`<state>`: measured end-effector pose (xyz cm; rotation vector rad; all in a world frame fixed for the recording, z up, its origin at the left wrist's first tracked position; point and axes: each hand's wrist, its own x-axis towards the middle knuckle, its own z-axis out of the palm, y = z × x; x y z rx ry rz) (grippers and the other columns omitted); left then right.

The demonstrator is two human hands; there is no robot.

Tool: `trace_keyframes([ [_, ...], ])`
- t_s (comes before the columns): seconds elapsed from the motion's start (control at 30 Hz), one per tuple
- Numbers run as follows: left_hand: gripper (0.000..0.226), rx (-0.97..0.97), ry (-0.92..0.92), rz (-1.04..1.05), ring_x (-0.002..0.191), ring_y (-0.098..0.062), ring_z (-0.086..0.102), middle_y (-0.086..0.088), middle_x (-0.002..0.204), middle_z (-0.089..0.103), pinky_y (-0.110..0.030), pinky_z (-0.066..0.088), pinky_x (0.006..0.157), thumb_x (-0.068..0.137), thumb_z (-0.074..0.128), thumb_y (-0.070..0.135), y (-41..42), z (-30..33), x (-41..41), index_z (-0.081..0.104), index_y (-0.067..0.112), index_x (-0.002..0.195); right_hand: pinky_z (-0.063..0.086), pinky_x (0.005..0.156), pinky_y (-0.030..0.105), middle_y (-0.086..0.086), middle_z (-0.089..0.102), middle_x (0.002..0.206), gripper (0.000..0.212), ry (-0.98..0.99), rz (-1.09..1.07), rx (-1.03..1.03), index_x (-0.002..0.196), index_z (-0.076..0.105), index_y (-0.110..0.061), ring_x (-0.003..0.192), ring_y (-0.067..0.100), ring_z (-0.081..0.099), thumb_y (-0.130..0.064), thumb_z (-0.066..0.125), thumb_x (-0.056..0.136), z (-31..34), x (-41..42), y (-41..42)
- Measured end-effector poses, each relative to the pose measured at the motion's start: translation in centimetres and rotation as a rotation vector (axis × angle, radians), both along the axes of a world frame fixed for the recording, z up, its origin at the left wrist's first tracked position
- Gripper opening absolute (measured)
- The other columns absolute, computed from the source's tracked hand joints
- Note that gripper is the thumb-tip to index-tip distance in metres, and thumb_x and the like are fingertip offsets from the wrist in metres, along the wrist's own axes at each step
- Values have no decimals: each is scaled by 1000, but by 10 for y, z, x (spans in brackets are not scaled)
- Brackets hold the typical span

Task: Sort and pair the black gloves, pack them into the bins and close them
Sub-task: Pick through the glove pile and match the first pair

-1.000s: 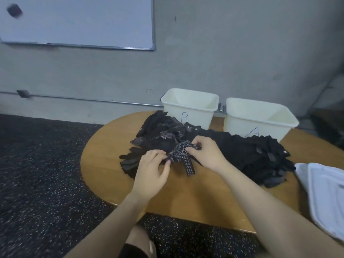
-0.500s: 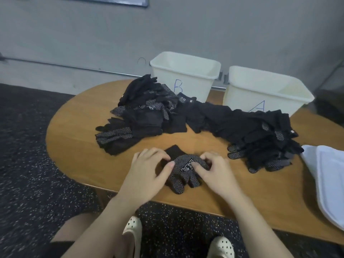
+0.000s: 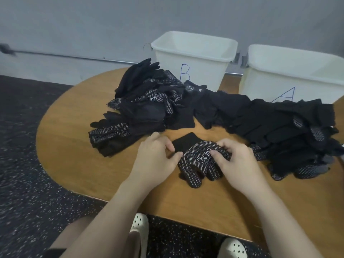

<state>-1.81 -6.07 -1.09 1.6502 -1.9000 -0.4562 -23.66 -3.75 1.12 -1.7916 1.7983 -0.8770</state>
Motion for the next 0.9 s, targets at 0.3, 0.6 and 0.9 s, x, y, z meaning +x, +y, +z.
trace_keyframes([
  [0.3,39,-22,-47,142,112,-26,57,-2,114,57,-42,43,98,91,73,41,9,-8,-12,67,15,120,55,86,23,-19,76,103,16,-265,93,184,110,67,-30,98,-1,70,-22,70,97,5,7,38],
  [0.6,30,36,-75,83,102,-17,51,13,94,52,-36,27,91,90,71,56,23,-3,-21,73,27,95,47,54,4,-30,72,72,17,-602,66,303,85,64,-30,68,-12,68,-29,63,102,6,14,36],
  [0.9,17,86,380,-68,84,-3,64,10,84,68,-29,50,82,90,78,26,45,3,-10,62,26,85,57,72,28,-1,80,95,18,-643,70,332,103,76,-18,86,16,78,-32,65,101,6,15,41],
])
